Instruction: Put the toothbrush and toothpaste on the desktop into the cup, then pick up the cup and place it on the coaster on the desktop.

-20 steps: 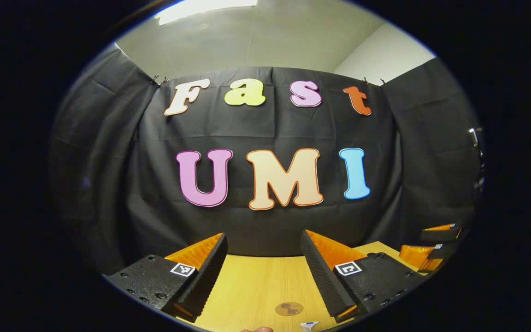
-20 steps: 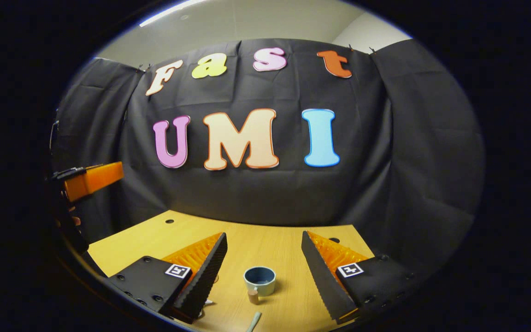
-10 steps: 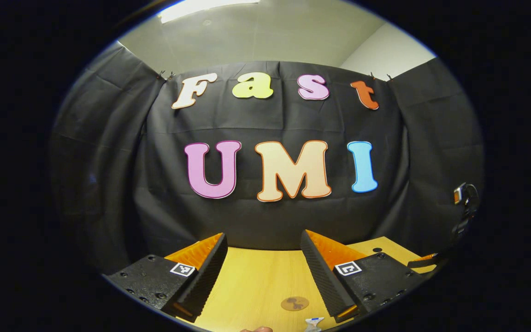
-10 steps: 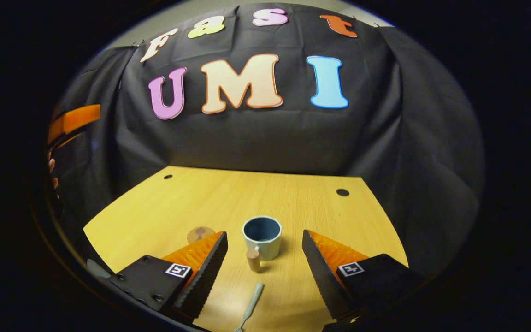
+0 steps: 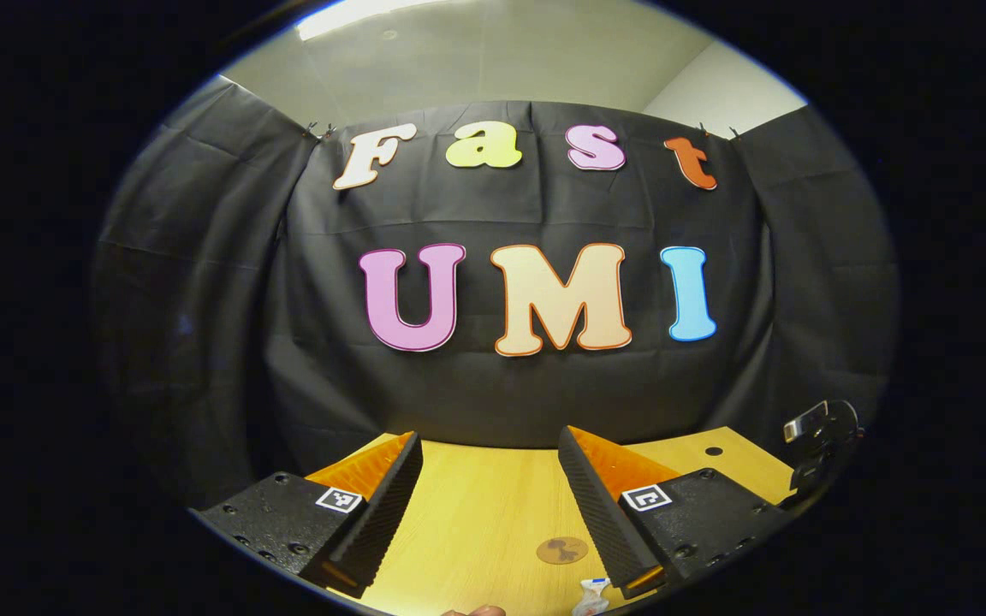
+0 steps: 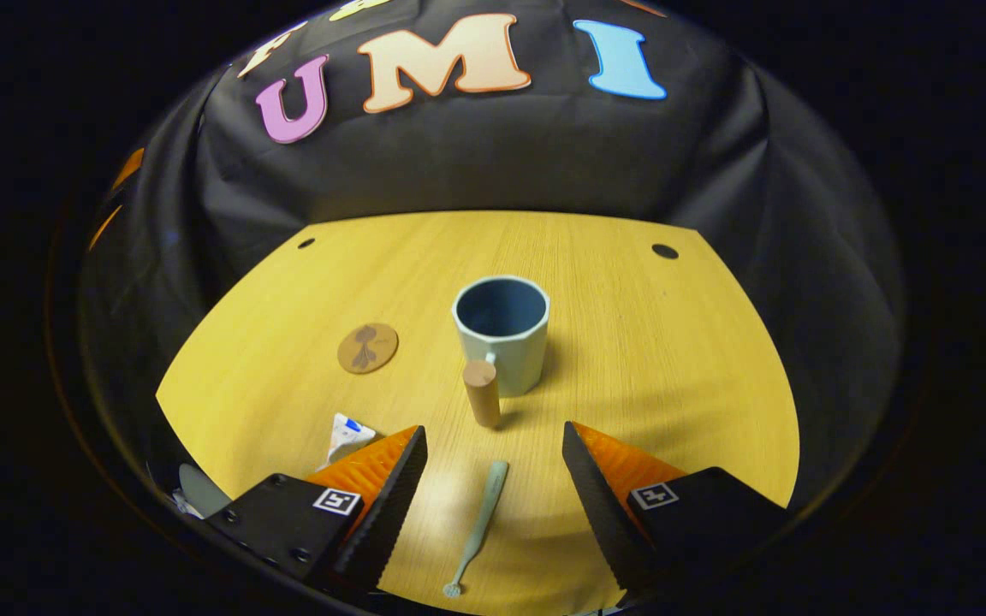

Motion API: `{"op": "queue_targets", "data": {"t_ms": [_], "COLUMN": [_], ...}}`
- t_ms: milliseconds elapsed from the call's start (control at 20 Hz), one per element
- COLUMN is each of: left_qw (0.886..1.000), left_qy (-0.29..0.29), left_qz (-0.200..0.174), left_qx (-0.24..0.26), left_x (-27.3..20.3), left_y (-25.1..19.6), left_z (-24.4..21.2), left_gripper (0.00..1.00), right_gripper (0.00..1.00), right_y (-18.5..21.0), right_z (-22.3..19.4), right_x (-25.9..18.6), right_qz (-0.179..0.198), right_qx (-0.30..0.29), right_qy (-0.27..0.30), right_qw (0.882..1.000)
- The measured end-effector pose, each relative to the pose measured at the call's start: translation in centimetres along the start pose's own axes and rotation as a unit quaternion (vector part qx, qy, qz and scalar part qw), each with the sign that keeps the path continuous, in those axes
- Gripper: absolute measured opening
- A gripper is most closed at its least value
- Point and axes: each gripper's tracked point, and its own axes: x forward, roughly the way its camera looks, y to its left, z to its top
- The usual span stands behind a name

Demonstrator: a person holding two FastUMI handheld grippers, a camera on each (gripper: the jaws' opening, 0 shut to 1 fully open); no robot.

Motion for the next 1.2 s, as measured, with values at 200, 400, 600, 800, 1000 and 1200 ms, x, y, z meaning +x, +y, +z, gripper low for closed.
{"op": "queue_targets", "data": {"t_ms": [200, 400, 600, 800, 1000, 1200], "left_qw": [1.000, 1.000, 0.999, 0.999, 0.999, 0.998], "left_qy": [0.006, 0.015, 0.021, 0.030, 0.037, 0.049], "left_qz": [0.011, 0.020, 0.031, 0.036, 0.037, 0.032], "left_qx": [0.006, 0.005, 0.004, 0.000, -0.002, 0.002], "left_x": [-0.4, -0.5, -0.5, -0.3, -0.1, 0.0], "left_y": [0.9, 1.5, 2.2, 2.5, 2.6, 2.1], "left_z": [-0.4, -1.1, -1.6, -2.3, -2.9, -3.8], "left_gripper": [0.94, 0.94, 0.94, 0.94, 0.94, 0.94], "right_gripper": [0.98, 0.96, 0.89, 0.93, 0.87, 0.70], "right_y": [0.0, -0.4, -0.1, 0.1, 0.0, -0.8], "right_z": [-2.4, -4.2, -6.0, -7.5, -8.0, -8.1], "right_x": [1.5, 2.5, 2.9, 3.0, 3.0, 3.5], "right_qz": [0.002, -0.001, 0.001, -0.002, -0.004, -0.014], "right_qx": [0.001, -0.003, -0.011, -0.027, -0.041, -0.050], "right_qy": [0.050, 0.094, 0.144, 0.182, 0.207, 0.225], "right_qw": [0.999, 0.996, 0.990, 0.983, 0.978, 0.973]}}
